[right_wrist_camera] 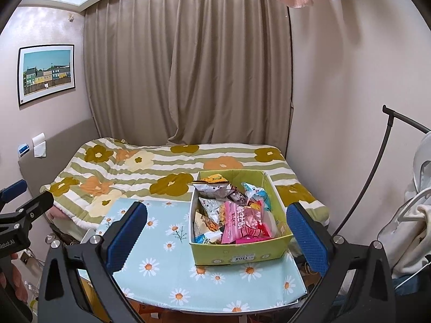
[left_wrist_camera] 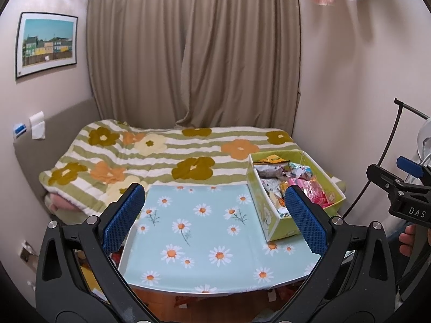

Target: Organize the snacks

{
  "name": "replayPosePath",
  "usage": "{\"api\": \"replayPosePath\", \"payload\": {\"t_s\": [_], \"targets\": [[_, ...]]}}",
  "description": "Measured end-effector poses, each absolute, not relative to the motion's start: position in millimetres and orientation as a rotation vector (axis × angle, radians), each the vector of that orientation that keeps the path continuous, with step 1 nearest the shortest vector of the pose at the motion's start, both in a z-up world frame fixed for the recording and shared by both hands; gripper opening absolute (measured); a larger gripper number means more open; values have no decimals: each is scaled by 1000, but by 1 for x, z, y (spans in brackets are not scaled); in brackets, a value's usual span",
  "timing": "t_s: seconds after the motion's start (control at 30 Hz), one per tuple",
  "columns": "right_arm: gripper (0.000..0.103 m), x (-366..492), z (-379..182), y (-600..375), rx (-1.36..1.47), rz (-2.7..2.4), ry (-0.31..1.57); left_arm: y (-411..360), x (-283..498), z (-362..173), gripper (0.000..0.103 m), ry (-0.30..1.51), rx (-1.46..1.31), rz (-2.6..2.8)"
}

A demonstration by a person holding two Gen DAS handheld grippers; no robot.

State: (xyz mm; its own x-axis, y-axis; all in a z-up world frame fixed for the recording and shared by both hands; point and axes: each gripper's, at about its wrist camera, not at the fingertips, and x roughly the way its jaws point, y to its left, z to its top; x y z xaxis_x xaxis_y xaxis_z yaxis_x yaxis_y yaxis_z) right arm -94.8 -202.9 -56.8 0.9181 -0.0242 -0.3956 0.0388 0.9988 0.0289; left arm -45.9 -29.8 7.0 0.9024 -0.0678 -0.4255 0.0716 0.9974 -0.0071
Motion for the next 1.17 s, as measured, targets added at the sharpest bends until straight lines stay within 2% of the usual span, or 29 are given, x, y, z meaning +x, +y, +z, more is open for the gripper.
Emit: {"api": "replayPosePath", "payload": {"t_s": [1.17], "targets": [[103,-86,-56,-201,25,-39,414,-20,-35,0,103,405,11,-14]]}}
